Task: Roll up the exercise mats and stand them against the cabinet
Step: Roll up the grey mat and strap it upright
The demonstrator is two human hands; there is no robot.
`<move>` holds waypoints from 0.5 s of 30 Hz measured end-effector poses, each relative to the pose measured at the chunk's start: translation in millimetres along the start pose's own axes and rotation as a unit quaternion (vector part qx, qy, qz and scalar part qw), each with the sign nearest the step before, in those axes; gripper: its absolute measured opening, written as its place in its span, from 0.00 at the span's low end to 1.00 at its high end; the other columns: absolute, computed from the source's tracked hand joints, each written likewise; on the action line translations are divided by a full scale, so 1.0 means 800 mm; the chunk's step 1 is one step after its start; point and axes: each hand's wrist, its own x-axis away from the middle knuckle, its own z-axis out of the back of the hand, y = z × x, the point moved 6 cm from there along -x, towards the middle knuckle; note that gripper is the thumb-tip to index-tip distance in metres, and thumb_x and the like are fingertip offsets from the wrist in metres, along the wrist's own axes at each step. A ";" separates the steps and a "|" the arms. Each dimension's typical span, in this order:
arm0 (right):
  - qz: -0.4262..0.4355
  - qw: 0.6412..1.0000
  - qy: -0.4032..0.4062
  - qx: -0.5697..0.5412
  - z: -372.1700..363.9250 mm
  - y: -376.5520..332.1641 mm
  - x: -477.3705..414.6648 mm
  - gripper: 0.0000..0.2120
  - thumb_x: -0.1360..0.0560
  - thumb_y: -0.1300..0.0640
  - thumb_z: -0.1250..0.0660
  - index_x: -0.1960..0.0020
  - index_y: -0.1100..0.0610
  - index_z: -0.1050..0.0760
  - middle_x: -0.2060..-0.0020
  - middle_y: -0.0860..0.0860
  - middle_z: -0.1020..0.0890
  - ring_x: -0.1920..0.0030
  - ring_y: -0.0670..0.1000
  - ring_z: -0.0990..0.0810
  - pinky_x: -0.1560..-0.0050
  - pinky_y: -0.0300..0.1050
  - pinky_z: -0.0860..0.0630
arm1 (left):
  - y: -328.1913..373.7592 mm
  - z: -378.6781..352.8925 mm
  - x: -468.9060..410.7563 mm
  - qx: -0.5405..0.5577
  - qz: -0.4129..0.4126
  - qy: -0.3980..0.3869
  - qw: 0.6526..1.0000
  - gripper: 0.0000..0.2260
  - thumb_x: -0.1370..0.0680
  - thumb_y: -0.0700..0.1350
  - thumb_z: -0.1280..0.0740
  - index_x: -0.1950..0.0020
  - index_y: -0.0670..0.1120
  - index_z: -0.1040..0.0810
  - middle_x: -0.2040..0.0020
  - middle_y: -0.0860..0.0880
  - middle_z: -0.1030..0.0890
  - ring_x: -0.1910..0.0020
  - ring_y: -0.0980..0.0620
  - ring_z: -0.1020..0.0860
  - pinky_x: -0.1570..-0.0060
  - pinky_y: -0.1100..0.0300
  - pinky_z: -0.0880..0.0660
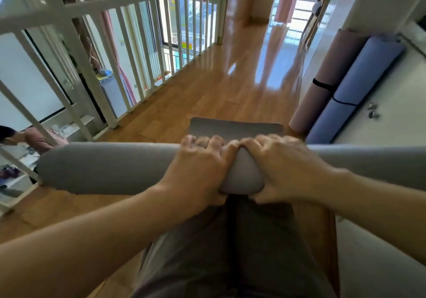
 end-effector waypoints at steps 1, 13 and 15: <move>-0.007 1.000 -0.013 -0.013 -0.022 -0.007 0.011 0.41 0.39 0.31 0.31 0.31 0.46 0.38 0.41 0.44 0.26 0.44 0.47 0.26 0.42 0.47 0.28 | 0.011 -0.014 0.011 0.001 -0.008 -0.022 1.000 0.42 0.31 0.62 0.31 0.25 0.51 0.51 0.32 0.47 0.35 0.37 0.44 0.31 0.37 0.47 0.39; -0.031 0.998 -0.036 -0.036 -0.082 0.001 0.023 0.50 0.38 0.32 0.28 0.25 0.49 0.46 0.32 0.48 0.31 0.35 0.51 0.30 0.33 0.52 0.33 | 0.005 -0.070 -0.025 0.150 -0.052 -0.198 0.967 0.44 0.37 0.66 0.27 0.27 0.55 0.43 0.33 0.51 0.30 0.36 0.50 0.30 0.36 0.52 0.32; -0.033 0.993 -0.081 -0.078 -0.079 0.015 0.001 0.48 0.38 0.33 0.28 0.26 0.45 0.47 0.34 0.45 0.31 0.36 0.48 0.30 0.35 0.49 0.34 | -0.004 -0.072 -0.037 0.177 -0.040 -0.219 0.959 0.44 0.36 0.67 0.28 0.26 0.57 0.43 0.32 0.53 0.30 0.35 0.51 0.30 0.36 0.53 0.33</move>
